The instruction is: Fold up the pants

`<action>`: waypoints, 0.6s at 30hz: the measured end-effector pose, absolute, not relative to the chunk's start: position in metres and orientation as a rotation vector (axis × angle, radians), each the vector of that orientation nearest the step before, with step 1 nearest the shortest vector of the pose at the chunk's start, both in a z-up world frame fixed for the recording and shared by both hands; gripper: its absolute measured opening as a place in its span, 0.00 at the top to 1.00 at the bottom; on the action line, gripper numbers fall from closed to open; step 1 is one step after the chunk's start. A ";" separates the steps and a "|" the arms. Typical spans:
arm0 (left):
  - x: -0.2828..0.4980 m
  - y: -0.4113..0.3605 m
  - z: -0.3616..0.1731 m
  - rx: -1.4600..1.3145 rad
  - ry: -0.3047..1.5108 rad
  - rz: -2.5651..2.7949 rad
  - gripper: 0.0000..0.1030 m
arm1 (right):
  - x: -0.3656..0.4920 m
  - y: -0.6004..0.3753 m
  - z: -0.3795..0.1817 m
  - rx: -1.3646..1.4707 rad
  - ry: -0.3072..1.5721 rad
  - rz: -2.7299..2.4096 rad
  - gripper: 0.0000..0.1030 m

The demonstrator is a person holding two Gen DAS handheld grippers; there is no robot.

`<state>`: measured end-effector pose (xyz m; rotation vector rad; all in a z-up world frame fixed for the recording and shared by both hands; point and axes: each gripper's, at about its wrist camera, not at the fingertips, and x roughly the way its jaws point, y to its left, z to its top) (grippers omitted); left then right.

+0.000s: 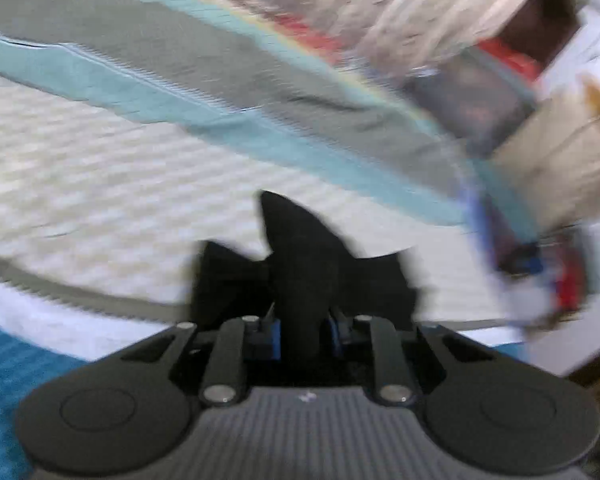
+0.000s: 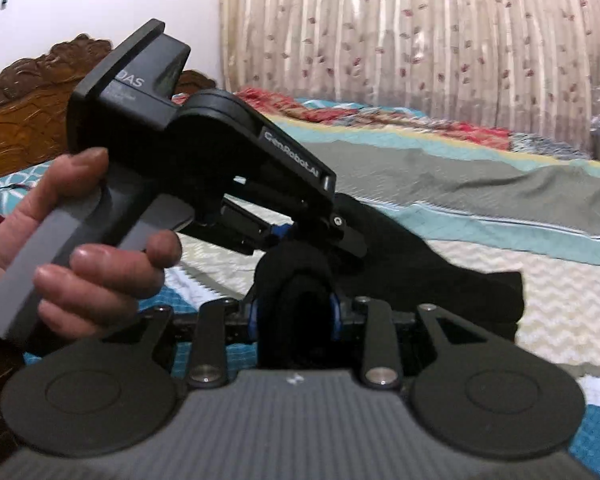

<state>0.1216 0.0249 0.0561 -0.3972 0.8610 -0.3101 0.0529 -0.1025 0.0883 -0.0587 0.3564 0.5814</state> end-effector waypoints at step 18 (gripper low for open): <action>0.094 0.042 0.047 -0.475 0.872 -0.209 0.43 | 0.072 -0.228 0.040 0.333 0.605 0.471 0.59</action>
